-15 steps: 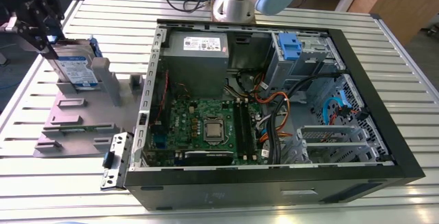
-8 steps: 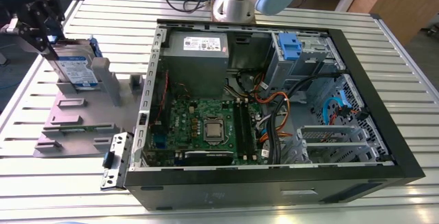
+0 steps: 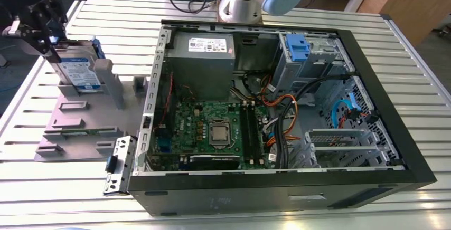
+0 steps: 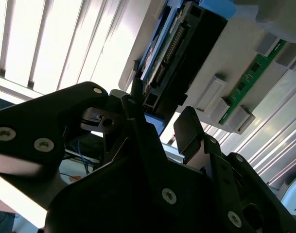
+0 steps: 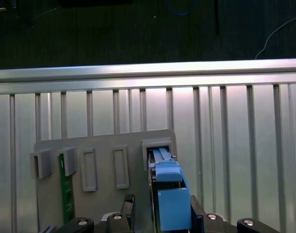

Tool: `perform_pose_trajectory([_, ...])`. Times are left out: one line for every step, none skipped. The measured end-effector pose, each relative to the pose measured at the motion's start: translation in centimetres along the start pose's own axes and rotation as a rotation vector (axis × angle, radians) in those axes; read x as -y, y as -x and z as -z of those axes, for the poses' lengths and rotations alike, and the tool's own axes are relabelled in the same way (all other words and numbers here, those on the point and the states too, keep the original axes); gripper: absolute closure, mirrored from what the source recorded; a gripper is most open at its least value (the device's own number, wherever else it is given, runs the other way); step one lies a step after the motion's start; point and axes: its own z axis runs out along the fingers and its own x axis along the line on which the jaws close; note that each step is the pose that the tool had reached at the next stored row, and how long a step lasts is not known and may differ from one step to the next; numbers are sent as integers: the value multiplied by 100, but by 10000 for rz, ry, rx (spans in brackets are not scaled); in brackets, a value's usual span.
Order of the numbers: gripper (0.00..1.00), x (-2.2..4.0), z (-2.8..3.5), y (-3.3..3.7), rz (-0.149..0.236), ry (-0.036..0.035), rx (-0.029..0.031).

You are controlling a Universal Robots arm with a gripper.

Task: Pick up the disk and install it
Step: 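Pick up the disk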

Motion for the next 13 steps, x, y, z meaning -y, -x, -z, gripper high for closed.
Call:
perform_pose_trajectory([47, -2, -3, 6, 11, -1, 0])
perform_pose_trajectory([47, -5, -5, 13, 22, -1, 0])
perform_pose_trajectory([47, -8, -7, 20, 33, -2, 0])
perform_pose_trajectory([47, -12, -10, 27, 43, -2, 0])
perform_pose_trajectory([47, -17, -13, 34, 55, 0, -1])
perform_pose_trajectory([47, -23, -15, 39, 68, 2, -1])
perform_pose_trajectory([47, -29, -18, 45, 80, 2, -2])
perform_pose_trajectory([47, -36, -22, 50, 94, 1, -1])
perform_pose_trajectory([47, -41, -25, 54, 109, -1, -1])
perform_pose_trajectory([47, -45, -28, 57, 127, 0, -1])
perform_pose_trajectory([47, -48, -33, 59, 151, -1, -1])
perform_pose_trajectory([47, -51, -37, 60, 172, -1, -1])
perform_pose_trajectory([47, -54, -40, 61, 193, -1, -1])
